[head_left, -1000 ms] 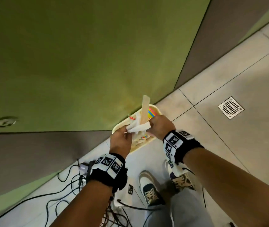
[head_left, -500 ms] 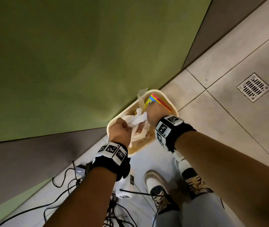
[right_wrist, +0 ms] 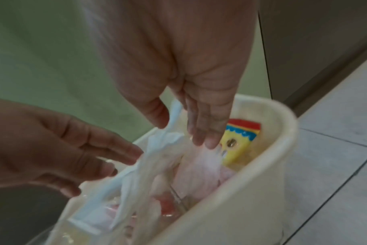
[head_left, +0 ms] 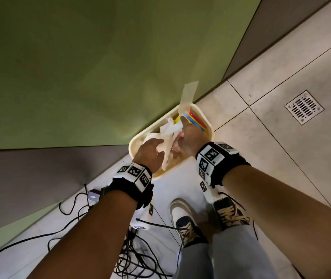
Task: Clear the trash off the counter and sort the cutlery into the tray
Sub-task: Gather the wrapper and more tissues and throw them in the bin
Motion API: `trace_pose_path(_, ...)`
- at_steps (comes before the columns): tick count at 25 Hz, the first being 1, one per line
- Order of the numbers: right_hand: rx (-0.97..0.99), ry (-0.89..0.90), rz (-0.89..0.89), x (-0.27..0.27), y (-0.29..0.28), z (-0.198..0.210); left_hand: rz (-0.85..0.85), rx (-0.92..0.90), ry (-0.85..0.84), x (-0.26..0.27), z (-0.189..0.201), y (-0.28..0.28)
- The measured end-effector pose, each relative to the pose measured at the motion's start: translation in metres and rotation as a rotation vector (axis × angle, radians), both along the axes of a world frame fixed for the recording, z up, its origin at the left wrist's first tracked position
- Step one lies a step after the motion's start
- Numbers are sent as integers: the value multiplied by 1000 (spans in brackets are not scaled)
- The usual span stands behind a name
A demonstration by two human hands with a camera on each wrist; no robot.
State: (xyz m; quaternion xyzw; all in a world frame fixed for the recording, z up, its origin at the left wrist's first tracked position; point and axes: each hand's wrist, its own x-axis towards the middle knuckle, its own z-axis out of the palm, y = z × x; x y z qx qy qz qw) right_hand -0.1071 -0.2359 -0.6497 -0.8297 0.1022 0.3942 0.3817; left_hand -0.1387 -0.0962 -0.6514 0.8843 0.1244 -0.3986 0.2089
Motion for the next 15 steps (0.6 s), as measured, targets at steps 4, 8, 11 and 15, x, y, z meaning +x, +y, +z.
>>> trace_pose_path(4, 12, -37, 12, -13, -21, 25, 5, 59, -36, 0, 32, 3)
trace_pose_path(8, -41, -29, 98, -27, -39, 38, 37, 40, -71, 2, 75, -1)
trace_pose_path(11, -72, -49, 134, -30, -49, 65, 143, -36, -119, 7, 114, -8)
trace_pose_path(15, -101, -98, 316, -26, -50, 139, 181, -208, -205, 12, 190, -24)
